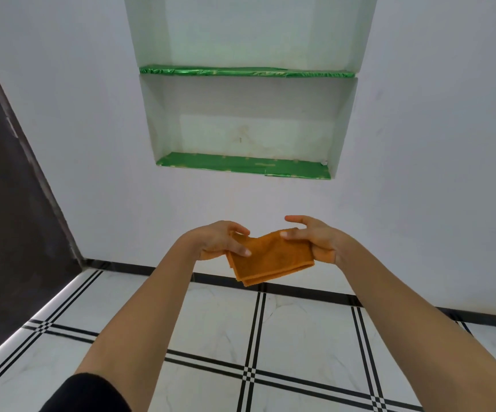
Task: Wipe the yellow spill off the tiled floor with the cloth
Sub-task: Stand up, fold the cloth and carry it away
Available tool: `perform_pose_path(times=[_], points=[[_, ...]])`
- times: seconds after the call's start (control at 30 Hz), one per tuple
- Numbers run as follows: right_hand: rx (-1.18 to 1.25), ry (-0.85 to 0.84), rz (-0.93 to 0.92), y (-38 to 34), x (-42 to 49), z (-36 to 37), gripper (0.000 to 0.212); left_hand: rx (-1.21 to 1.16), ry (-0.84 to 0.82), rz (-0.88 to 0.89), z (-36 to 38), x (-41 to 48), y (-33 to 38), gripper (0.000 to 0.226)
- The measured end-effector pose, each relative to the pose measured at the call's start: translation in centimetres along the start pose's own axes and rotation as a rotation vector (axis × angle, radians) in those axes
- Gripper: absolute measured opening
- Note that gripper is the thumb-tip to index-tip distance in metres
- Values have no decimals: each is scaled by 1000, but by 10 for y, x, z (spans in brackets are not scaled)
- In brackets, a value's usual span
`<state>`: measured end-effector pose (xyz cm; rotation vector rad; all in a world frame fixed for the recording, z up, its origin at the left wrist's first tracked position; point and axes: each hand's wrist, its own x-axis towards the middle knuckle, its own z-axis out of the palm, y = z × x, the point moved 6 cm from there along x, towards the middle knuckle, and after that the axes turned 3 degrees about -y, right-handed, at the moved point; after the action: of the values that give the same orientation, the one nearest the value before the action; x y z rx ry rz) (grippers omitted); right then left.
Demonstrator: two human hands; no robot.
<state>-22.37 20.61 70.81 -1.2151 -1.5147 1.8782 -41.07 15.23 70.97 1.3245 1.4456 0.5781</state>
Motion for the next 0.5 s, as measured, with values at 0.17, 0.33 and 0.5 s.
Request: perform_pose_path(times=[0.17,0.33,0.5], points=[[-493,-5,1,-5,2,9,36,346,163,-6,-14,-2,11,32],[-760,90,-60,-15,3,10,34,248,303,110,-19,-4,10,21],[-721,-28,19,-12,-4,21,46,110,215,155,-12,-6,7,19]])
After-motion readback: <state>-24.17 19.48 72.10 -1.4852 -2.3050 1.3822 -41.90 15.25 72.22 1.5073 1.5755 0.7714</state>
